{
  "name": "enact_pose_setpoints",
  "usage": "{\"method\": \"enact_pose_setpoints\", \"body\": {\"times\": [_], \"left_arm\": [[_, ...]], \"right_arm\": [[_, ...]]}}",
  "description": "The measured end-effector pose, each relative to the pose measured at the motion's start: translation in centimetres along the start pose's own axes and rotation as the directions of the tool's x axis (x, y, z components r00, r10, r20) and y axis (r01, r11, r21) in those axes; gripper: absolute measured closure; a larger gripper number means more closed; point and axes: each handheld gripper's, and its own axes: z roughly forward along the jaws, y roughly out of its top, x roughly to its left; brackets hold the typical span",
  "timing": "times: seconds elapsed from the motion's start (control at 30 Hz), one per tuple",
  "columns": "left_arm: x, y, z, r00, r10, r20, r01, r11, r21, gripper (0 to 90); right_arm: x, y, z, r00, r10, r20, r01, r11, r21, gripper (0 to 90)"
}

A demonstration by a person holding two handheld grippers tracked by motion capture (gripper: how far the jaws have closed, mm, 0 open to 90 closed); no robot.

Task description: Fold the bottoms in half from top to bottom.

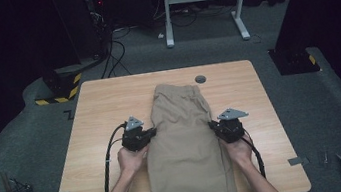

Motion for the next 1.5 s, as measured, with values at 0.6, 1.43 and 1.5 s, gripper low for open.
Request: {"method": "enact_pose_setpoints", "body": {"times": [0.6, 1.43, 1.5], "left_arm": [[-1.2, 3.3, -5.0, 0.9968, 0.078, 0.018, -0.075, 0.9874, -0.139, 88.2], [-6.2, 5.4, -14.5, 0.9876, 0.141, 0.070, -0.120, 0.9613, -0.248, 88.2], [-4.2, 6.4, -12.2, 0.9929, 0.073, 0.094, -0.051, 0.9750, -0.216, 88.2]], "right_arm": [[1.2, 3.1, -4.5, 0.9963, -0.086, 0.012, 0.086, 0.983, -0.160, 87.3], [6.9, 4.1, -16.3, 0.9793, -0.202, 0.012, 0.192, 0.911, -0.365, 87.2], [5.7, 5.0, -14.8, 0.9854, -0.170, 0.009, 0.163, 0.925, -0.342, 87.3]]}}
